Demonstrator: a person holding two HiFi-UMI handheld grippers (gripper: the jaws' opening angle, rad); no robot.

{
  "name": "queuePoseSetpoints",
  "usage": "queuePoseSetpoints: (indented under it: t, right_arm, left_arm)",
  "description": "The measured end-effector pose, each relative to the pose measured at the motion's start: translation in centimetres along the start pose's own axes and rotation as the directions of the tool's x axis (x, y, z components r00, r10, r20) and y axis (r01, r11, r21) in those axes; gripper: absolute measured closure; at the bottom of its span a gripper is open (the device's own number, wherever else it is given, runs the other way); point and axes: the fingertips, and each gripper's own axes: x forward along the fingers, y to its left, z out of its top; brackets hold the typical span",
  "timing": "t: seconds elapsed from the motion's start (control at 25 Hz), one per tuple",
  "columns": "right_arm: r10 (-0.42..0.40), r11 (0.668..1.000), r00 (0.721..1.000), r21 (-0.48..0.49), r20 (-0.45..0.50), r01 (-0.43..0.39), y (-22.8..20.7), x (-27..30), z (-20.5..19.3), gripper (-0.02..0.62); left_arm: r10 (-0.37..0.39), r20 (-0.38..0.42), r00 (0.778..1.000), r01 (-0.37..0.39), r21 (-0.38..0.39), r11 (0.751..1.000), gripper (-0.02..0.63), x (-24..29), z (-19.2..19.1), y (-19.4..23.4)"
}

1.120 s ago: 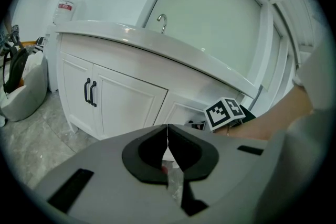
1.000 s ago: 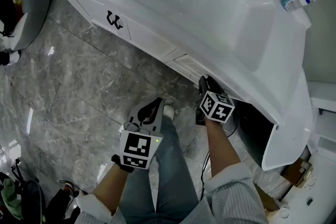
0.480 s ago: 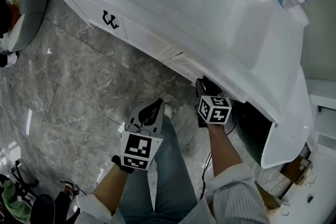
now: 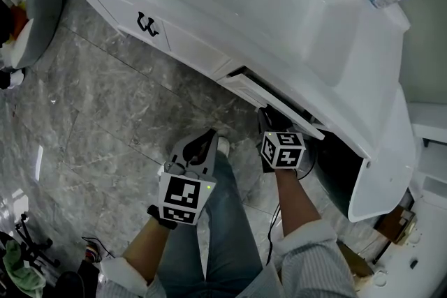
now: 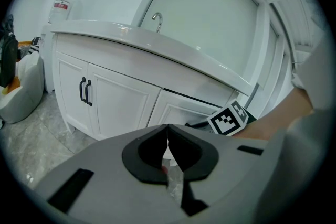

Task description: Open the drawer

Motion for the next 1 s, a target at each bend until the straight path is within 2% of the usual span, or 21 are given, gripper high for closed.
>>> queuePoseSetpoints:
  t: [1.0]
  right_arm:
    - [0.038, 0.999, 0.999, -0.025, -0.024, -0.038, 3.5, -2.3, -3.1, 0.525]
  left_arm:
    - [-0.009, -0.007, 1.000, 0.009, 0.011, 1.000, 0.589, -0.7, -0.9, -1.1]
